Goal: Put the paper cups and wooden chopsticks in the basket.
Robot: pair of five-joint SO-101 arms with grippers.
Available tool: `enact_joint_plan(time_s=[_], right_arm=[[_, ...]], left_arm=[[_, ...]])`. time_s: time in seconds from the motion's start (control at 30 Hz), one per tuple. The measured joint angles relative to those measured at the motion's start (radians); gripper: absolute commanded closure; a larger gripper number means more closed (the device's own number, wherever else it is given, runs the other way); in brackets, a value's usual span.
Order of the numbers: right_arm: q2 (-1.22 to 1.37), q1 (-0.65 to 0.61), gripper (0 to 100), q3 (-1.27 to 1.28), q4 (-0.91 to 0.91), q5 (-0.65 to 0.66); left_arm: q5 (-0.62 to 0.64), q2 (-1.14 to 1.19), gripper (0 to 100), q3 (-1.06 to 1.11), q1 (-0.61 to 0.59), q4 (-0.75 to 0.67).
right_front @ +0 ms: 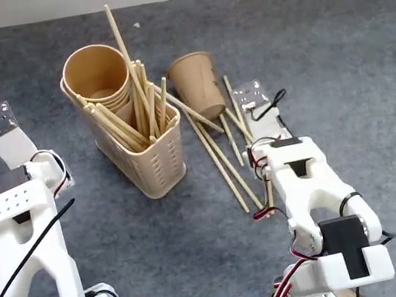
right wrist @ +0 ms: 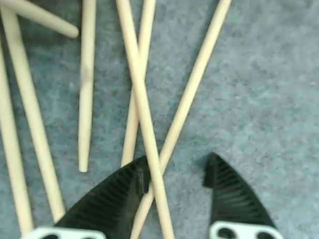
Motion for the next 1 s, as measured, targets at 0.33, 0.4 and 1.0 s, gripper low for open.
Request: enact_joint_plan(time_s=[0.33,0.4,1.0], right_arm=[[0.000,0.011,99.2,-0.003,0.017,-0.009],[-0.006,0.011,99.2,-0.008,0.044,-0.012],[-0.776,-0.236,99.3,-0.292,-0.035,-0.318]], left_arm=[[0.000,0.000,85,0.000,0.000,0.000],[0.000,0.000,85,0.000,0.000,0.000],[0.000,0.000,85,0.000,0.000,-0.026]])
